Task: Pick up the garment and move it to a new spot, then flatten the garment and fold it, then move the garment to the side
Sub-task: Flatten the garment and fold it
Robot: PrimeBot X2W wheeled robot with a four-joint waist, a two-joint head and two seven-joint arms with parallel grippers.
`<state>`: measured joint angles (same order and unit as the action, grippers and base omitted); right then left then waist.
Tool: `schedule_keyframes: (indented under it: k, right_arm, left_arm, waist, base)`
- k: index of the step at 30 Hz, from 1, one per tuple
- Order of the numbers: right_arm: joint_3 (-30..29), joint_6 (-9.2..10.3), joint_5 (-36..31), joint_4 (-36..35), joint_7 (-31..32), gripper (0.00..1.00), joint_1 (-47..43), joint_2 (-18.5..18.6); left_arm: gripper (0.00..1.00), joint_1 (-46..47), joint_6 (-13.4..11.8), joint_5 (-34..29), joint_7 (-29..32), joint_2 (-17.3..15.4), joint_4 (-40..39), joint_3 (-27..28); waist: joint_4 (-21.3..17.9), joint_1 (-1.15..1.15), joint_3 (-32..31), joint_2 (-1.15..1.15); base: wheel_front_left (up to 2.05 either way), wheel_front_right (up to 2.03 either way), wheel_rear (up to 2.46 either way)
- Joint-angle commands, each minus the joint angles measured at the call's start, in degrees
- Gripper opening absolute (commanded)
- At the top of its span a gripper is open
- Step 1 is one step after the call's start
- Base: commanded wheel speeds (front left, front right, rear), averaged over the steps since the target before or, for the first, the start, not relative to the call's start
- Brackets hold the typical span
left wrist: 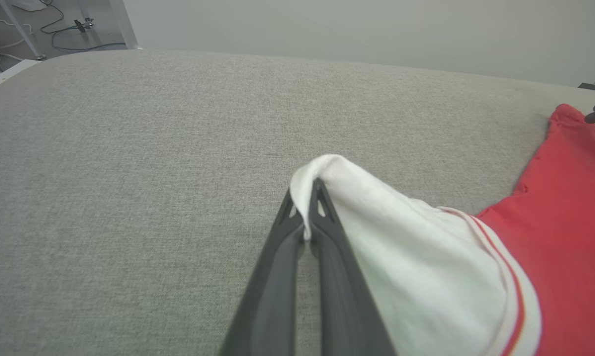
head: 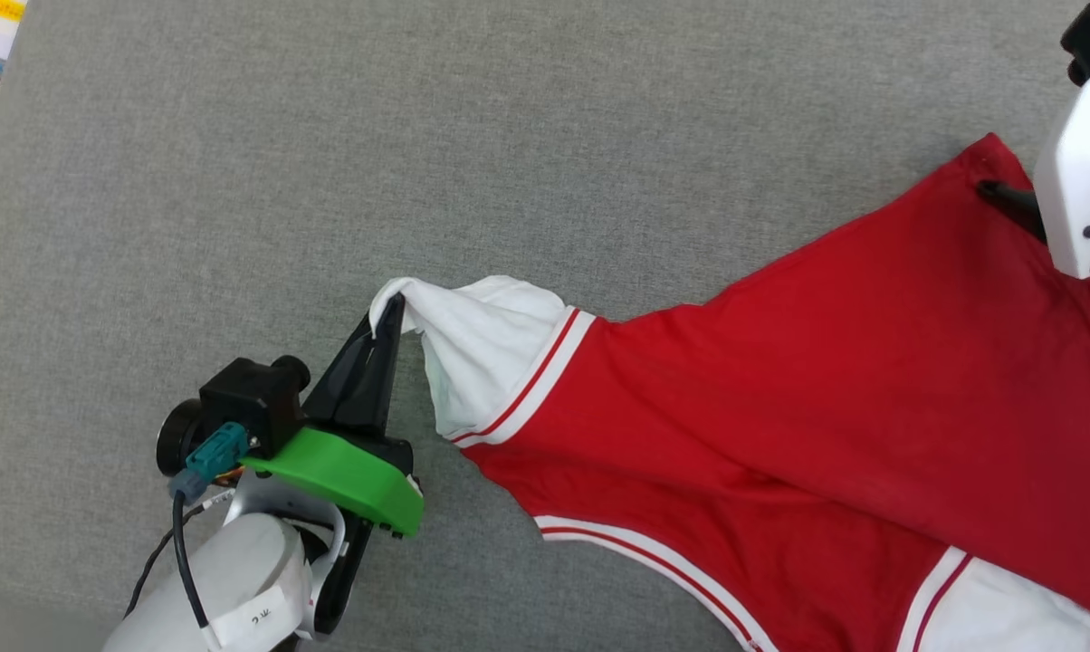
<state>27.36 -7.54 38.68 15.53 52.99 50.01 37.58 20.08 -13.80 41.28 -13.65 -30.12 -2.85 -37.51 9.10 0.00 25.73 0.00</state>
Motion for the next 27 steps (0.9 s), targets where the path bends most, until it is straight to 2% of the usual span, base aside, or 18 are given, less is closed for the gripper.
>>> schedule_keyframes:
  k: [1,4,5,6,7,8,9,16,22,27]
  right_arm:
    - [1.61,0.05,-1.12,1.98,-0.92,1.0,1.57,-0.37]
    - [4.97,0.05,-1.44,6.14,-2.1,1.0,2.72,-1.02]
    - [6.74,0.05,-1.51,7.44,-2.28,1.0,2.73,-1.0]
    - [11.01,0.05,-0.13,10.09,-2.18,1.0,2.0,-0.72]
    - [12.07,0.05,0.86,10.71,-2.44,1.0,1.83,-0.52]
    - [12.78,0.05,1.48,10.96,-3.08,0.37,1.8,-0.43]
    - [13.62,0.05,2.14,10.95,-4.41,0.0,1.9,-0.33]
    - [14.67,0.05,6.26,11.03,-17.48,0.0,3.5,0.26]
    - [13.56,0.05,8.71,8.89,-28.5,0.0,2.22,1.44]
    - [11.54,0.05,10.23,5.7,-34.84,0.0,0.55,2.6]
  left_arm:
    - [0.0,1.46,0.47,-0.57,-0.47,0.59,0.27,-0.1]
    - [0.0,2.24,0.88,-0.79,-0.6,1.18,0.75,-0.13]
    - [0.0,2.44,1.06,-0.84,-0.65,1.39,0.99,-0.13]
    - [0.0,2.78,1.57,-0.85,-0.77,1.85,1.9,-0.11]
    - [0.0,2.88,1.78,-0.79,-0.81,2.04,2.3,-0.09]
    - [0.0,2.9,1.92,-0.73,-0.84,2.17,2.68,-0.04]
    - [0.0,2.85,2.06,-0.63,-0.88,2.26,3.16,0.06]
    - [0.0,1.87,3.26,0.09,-1.07,1.95,5.52,0.87]
    - [0.0,3.79,3.45,-0.8,-0.35,-0.38,5.31,1.72]
    - [0.0,7.14,3.41,-1.03,1.44,-2.66,3.08,3.31]
  waist:
    - [2.19,0.0,2.72,0.0]
    - [2.45,0.0,3.69,0.0]
    - [2.49,0.0,3.9,0.0]
    - [2.46,0.0,3.99,0.0]
    - [2.44,0.0,3.86,0.0]
    - [2.33,0.0,3.65,0.0]
    - [2.08,0.0,3.26,0.0]
    - [0.21,0.0,-2.37,0.0]
    - [-1.38,0.0,-8.49,0.0]
    - [-3.11,0.0,-11.78,0.0]
  base:
    - [0.0,0.0,0.0]
    - [0.0,0.0,0.0]
    - [0.0,0.0,0.0]
    - [0.0,0.0,0.0]
    - [0.0,0.0,0.0]
    - [0.0,0.0,0.0]
    - [0.0,0.0,0.0]
    - [0.0,0.0,0.0]
    - [0.0,0.0,0.0]
    - [0.0,0.0,0.0]
